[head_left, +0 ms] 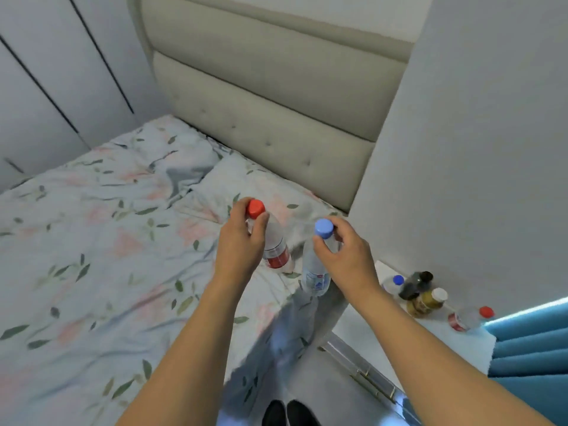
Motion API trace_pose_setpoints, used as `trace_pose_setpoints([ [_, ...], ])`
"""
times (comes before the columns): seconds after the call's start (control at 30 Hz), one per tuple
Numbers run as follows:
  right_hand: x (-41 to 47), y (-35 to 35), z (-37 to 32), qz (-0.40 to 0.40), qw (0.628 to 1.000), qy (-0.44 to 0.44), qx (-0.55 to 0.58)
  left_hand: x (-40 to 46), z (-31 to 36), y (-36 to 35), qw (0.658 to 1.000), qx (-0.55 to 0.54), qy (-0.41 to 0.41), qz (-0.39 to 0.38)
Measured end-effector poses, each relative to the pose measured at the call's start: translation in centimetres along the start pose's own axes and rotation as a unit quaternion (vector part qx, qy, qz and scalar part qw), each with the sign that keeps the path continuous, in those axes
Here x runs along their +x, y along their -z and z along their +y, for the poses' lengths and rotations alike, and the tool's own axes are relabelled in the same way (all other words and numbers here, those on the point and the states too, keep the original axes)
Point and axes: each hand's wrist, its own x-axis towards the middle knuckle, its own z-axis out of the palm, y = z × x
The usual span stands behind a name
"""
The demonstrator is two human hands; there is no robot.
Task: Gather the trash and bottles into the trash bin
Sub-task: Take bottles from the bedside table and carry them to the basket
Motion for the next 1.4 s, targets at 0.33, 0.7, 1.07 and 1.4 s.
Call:
trace_pose_setpoints([
  [0.33,-4.3,-13.4,-9.5,-0.274,0.952,0.121,0.066,-9.9,-6.1,15.7,0.959,0.064,0.167,0.218],
  [0.7,-23.2,-25.6,-20.6,-0.502,0.818,0.265,0.088,-31.6,-7.7,32.5,0.834,0.118,0.296,0.451],
  [1.07,-44.0,-31.6,-27.3,-0.649,0.666,0.345,0.123,-52.6,-5.7,41.3,0.668,0.126,0.371,0.632],
  [1.4,-57.4,-35.7,-32.6,-0.733,0.556,0.36,0.159,-63.0,-3.1,46.4,0.534,0.145,0.414,0.723],
])
